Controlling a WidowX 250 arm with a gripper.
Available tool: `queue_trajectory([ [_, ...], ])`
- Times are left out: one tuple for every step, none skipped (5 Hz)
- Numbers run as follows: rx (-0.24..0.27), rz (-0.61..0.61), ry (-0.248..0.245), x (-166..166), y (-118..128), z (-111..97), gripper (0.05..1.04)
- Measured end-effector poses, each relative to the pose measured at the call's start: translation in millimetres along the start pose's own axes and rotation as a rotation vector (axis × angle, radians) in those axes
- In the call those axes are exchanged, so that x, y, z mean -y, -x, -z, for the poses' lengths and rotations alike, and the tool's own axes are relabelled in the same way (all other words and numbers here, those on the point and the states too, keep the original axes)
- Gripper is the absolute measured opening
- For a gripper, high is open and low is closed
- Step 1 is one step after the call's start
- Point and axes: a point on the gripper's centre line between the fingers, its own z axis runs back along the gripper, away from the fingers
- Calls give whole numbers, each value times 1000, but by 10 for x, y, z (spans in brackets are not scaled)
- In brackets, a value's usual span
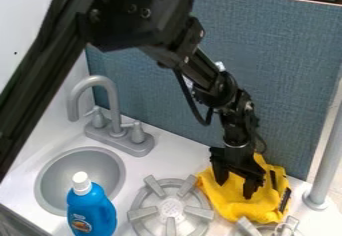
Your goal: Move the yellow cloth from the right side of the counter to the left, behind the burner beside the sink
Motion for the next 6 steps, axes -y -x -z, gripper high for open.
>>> queue_trajectory([
  [37, 54, -61, -80, -118, -35, 1000],
  [7, 86, -70, -114, -108, 86, 1000],
  [-53, 65, -137, -282, -113, 134, 1001],
  [-71, -8, -125, -503, -134, 154, 1001],
  [-91, -135, -205, -851, 18, 101, 1001],
  [-140, -268, -317, -1253, 277, 10, 1001],
])
